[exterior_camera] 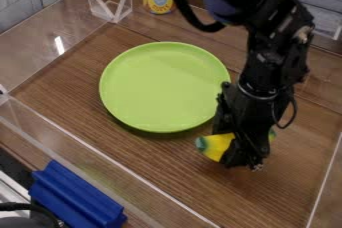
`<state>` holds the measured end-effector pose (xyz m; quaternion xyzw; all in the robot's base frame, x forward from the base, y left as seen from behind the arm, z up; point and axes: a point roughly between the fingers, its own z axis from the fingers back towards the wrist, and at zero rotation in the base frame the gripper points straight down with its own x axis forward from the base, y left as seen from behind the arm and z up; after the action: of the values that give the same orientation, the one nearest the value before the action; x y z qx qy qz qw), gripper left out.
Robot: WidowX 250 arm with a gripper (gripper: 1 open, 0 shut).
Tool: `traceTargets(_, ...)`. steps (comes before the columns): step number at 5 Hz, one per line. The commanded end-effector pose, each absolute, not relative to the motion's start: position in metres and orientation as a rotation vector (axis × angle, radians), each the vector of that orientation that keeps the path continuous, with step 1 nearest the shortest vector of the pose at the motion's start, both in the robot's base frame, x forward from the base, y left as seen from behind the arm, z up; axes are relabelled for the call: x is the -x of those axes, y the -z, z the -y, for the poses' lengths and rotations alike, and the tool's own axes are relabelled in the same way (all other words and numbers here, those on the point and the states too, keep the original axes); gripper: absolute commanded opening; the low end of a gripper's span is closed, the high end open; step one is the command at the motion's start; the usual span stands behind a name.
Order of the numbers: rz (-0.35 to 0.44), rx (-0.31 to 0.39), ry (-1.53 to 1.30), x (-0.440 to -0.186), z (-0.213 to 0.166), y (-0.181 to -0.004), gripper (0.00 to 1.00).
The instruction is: Put the banana in the green plate
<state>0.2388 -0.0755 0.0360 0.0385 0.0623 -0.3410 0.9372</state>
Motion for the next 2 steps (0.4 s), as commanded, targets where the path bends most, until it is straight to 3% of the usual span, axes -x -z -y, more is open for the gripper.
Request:
traceTargets(1,-0.064,-0.1,0.665,-0.25,0.071,-0.071,0.0)
traceTargets(2,-0.072,-0.134,0.626,-0.25,0.056,-0.101,0.0)
